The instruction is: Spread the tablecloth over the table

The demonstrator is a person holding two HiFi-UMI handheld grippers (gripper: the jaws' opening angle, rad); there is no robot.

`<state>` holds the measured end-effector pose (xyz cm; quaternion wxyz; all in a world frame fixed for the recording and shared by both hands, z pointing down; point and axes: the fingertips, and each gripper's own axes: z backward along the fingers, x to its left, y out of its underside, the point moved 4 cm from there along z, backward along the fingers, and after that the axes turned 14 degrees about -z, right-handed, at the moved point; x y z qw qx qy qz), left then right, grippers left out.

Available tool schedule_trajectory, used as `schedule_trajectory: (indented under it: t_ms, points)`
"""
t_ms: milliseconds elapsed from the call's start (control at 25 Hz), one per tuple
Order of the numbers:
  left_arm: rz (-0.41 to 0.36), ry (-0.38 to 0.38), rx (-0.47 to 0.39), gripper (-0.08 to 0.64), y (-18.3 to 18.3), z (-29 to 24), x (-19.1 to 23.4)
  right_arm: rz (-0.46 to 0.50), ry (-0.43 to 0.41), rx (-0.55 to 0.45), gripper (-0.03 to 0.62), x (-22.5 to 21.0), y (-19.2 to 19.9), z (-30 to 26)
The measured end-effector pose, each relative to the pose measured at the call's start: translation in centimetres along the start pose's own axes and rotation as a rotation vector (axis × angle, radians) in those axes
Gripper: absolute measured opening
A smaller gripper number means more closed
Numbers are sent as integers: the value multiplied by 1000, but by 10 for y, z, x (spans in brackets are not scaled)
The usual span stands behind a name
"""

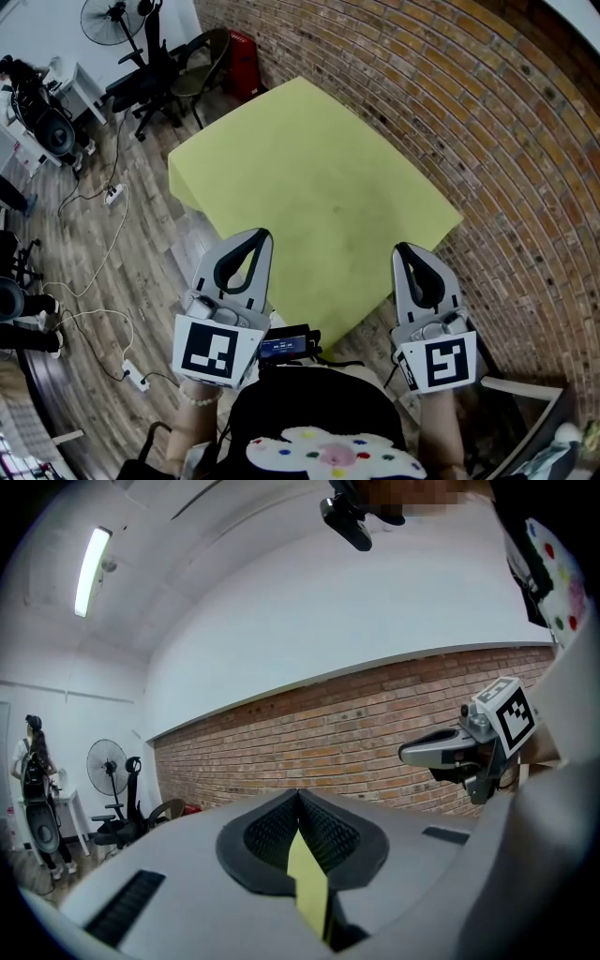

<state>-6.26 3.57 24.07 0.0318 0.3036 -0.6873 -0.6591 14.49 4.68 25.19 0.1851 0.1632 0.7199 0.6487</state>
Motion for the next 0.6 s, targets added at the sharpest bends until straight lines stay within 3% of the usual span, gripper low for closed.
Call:
schedule_trajectory:
  t_ms: [600]
  points:
    - [31,28,-2,15,5,6,-5,-6,6,10,40,8,5,4]
